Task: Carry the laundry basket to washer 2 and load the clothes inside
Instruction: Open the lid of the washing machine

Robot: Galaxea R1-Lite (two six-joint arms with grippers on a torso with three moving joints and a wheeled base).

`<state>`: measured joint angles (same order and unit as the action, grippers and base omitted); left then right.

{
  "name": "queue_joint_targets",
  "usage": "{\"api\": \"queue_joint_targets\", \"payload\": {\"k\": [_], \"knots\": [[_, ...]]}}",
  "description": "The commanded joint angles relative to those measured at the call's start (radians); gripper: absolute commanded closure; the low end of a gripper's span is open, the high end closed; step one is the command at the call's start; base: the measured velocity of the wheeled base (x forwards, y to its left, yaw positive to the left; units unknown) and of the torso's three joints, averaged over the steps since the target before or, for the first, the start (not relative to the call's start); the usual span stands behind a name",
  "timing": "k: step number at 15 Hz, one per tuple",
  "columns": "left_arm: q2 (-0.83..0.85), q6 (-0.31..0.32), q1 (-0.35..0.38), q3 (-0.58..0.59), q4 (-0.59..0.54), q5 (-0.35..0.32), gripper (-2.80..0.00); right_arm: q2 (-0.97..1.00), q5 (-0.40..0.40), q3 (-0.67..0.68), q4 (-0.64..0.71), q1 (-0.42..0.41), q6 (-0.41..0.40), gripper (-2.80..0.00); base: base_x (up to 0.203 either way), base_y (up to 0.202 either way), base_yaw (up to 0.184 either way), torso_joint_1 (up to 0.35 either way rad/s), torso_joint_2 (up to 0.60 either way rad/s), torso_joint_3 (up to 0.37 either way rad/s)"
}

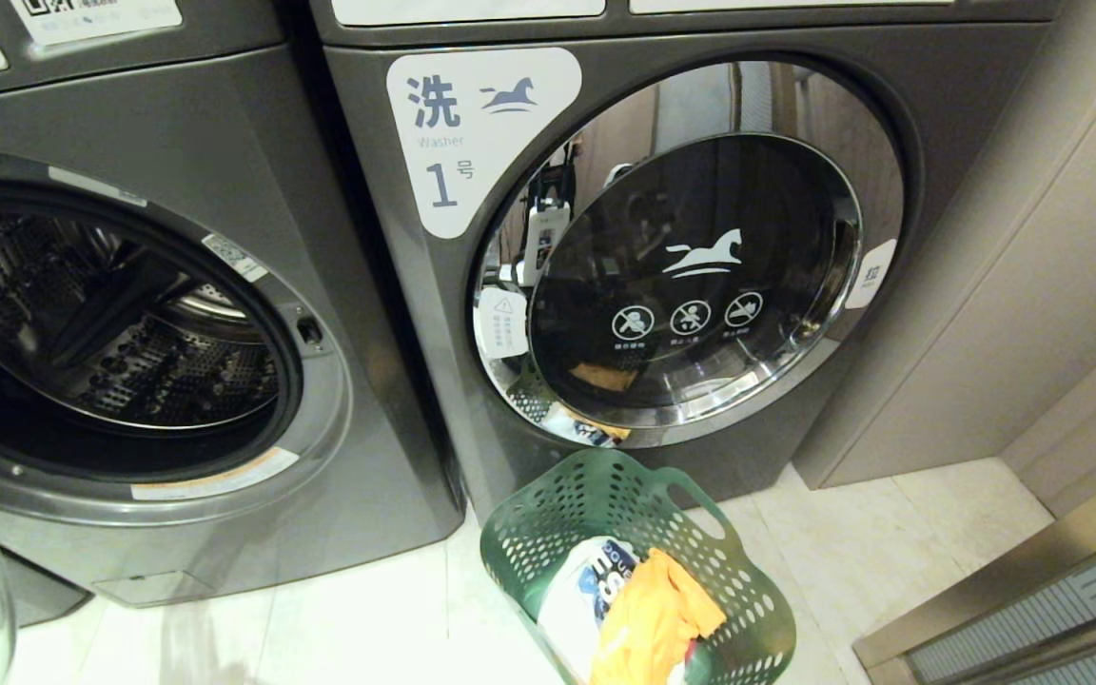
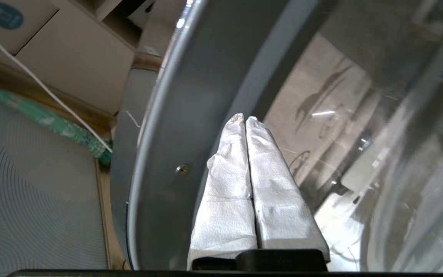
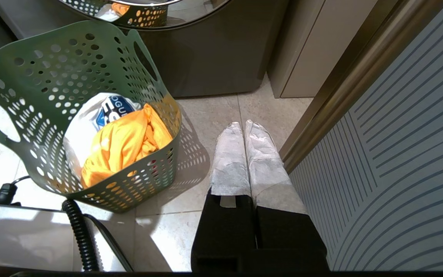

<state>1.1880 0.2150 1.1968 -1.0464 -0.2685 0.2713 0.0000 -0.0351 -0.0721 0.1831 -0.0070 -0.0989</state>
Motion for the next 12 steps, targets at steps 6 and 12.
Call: {"api": "queue_joint_targets", "payload": {"k": [6,12], "knots": [[0.424,0.044,0.293,-0.123,0.348,-0.133,0.00,0.002,0.003,0.000,0.001,0.000,0.002,0.00,0.000,0.000,0.000,0.000,0.00,0.000],[0.198,0.010,0.208,-0.015,0.328,-0.489,0.00,0.002,0.003,0.000,0.001,0.000,0.008,0.00,0.000,0.000,0.000,0.000,0.00,0.000]]}}
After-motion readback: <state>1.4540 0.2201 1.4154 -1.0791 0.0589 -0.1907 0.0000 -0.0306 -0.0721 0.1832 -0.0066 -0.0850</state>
